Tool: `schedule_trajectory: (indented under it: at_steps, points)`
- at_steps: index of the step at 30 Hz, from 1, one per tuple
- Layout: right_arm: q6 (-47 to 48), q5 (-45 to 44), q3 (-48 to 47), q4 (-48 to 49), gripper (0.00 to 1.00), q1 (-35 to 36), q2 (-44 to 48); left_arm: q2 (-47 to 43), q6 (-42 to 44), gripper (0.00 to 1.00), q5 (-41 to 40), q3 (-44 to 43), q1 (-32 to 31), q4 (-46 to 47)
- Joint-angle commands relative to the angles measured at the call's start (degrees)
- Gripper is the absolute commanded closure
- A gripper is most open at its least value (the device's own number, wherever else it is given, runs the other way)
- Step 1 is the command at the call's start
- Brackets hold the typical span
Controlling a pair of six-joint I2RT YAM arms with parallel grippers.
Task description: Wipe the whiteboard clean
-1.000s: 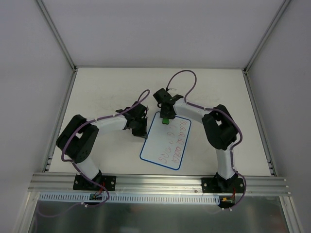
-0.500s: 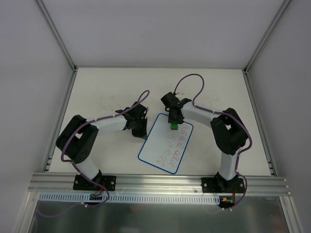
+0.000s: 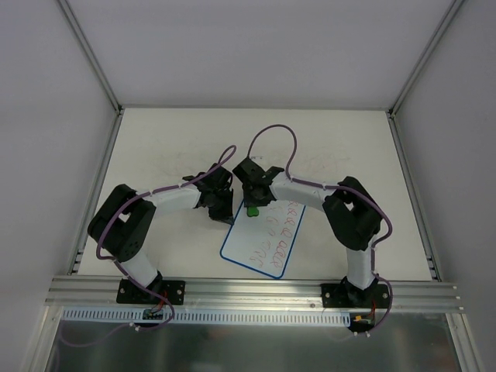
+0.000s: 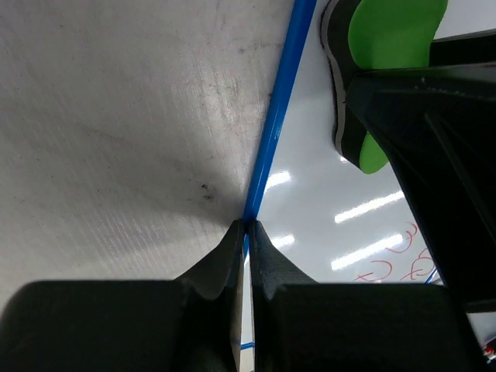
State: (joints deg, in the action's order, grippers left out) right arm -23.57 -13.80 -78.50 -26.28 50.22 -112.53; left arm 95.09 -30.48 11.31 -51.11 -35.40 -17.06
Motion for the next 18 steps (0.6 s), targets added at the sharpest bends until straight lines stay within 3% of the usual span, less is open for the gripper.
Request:
schedule_trajectory:
  at_steps: [1,9,18]
  points:
    - [-2.44,-1.66,5.54,-3.86,1.00,-2.83,1.43,2.56,1.21,1.00,-4.54,3.12,-0.20,-5.62]
    - [-4.64,-4.66,19.77,-3.86,1.00,-12.85,10.75,2.30,1.30,1.00,-4.54,3.30,-0.20,-5.70]
    - [-1.92,0.34,21.90,-0.79,1.00,-14.89,12.69,2.03,1.12,1.00,-4.19,3.12,-0.20,-5.70]
